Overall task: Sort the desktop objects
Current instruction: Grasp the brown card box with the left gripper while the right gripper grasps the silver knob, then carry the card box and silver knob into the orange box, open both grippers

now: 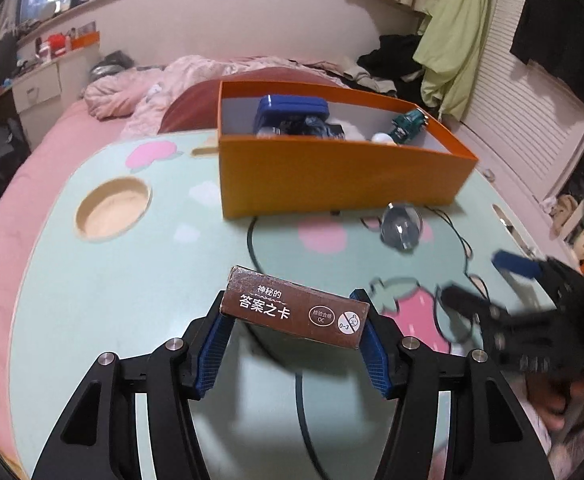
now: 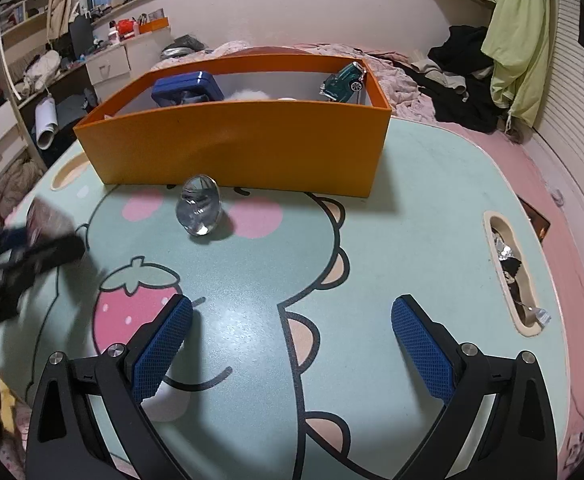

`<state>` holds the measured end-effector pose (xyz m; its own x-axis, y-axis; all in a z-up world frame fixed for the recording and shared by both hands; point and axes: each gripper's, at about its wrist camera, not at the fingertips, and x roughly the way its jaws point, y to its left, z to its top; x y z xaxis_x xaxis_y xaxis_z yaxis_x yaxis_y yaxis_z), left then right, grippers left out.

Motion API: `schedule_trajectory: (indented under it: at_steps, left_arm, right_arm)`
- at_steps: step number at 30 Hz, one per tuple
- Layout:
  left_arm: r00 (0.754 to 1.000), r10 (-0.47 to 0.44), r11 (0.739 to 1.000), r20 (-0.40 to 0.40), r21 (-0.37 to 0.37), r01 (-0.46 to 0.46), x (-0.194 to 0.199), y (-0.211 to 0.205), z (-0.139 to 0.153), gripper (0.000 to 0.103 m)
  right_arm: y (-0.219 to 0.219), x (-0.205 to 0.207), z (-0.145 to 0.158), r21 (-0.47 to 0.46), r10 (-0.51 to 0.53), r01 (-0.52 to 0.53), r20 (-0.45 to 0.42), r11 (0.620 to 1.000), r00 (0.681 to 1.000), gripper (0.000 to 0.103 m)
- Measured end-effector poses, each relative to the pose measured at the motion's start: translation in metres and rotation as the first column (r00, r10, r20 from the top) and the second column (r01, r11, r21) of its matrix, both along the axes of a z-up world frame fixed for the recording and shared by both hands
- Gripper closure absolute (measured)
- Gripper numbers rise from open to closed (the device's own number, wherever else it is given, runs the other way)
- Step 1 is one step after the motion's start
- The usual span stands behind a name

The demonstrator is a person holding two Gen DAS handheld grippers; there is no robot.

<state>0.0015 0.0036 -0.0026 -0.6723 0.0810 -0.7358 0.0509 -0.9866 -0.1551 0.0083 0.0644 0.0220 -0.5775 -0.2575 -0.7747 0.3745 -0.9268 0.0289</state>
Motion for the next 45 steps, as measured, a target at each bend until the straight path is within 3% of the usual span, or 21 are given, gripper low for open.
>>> schedule_trajectory:
  at_steps: [4, 11, 14, 16, 17, 18, 22, 25, 31, 36, 40, 45]
  left_arm:
    - [1.000, 0.005, 0.999, -0.011, -0.039, -0.005, 0.012, 0.002, -0.001, 0.045]
    - [1.000, 0.008, 1.000, -0.029, -0.026, -0.009, 0.018, 0.000, 0.004, 0.045]
    - [0.999, 0.007, 1.000, -0.032, -0.019, -0.008, 0.018, -0.001, 0.003, 0.045]
    - [0.999, 0.005, 1.000, -0.034, -0.021, -0.006, 0.018, 0.000, 0.003, 0.045]
    - [0.999, 0.003, 1.000, -0.033, -0.023, -0.004, 0.019, 0.000, 0.003, 0.045]
    - [0.999, 0.002, 1.000, -0.033, -0.024, -0.003, 0.019, 0.001, 0.003, 0.045]
    - [0.999, 0.001, 1.000, -0.040, -0.022, -0.002, 0.020, 0.001, 0.006, 0.045]
    - [0.999, -0.007, 1.000, -0.053, -0.016, 0.006, 0.020, 0.001, 0.011, 0.045]
    - [0.994, -0.035, 0.998, -0.106, -0.051, 0.029, 0.000, 0.006, 0.044, 0.045]
    - [0.990, -0.052, 0.997, -0.132, -0.059, 0.044, -0.045, 0.004, 0.080, 0.045]
    - [0.993, -0.042, 0.999, -0.113, -0.029, 0.038, -0.092, -0.003, 0.098, 0.045]
    - [0.999, -0.001, 1.000, -0.053, 0.011, 0.002, -0.148, -0.010, 0.087, 0.044]
  right_arm:
    - [-0.008, -0.002, 0.005, -0.049, 0.038, -0.037, 0.022, 0.998, 0.999, 0.003]
    - [-0.042, -0.019, 0.028, -0.041, 0.066, -0.066, -0.001, 0.997, 0.998, 0.007]
    - [-0.053, -0.037, 0.022, -0.046, 0.052, -0.049, 0.062, 0.998, 0.997, 0.022]
    - [-0.060, -0.045, 0.014, -0.021, 0.044, -0.042, 0.085, 0.999, 0.995, 0.042]
    - [-0.063, -0.045, 0.012, -0.001, 0.042, -0.042, 0.075, 0.999, 0.996, 0.047]
    - [-0.066, -0.043, 0.012, 0.029, 0.044, -0.045, 0.039, 0.999, 0.998, 0.068]
    - [-0.059, -0.030, 0.015, -0.018, 0.080, -0.079, 0.041, 0.997, 0.996, 0.068]
    - [-0.049, -0.015, 0.024, -0.024, 0.080, -0.080, -0.012, 0.997, 0.997, 0.068]
    - [-0.030, -0.014, 0.056, -0.088, 0.071, -0.075, -0.051, 0.993, 0.996, 0.068]
    - [-0.032, -0.047, 0.086, -0.093, 0.054, -0.062, -0.087, 0.994, 0.995, 0.068]
    - [-0.033, -0.080, 0.107, -0.135, 0.062, -0.069, -0.051, 0.988, 0.997, 0.068]
    - [-0.045, -0.120, 0.112, -0.137, 0.077, -0.076, 0.003, 0.988, 0.997, 0.068]
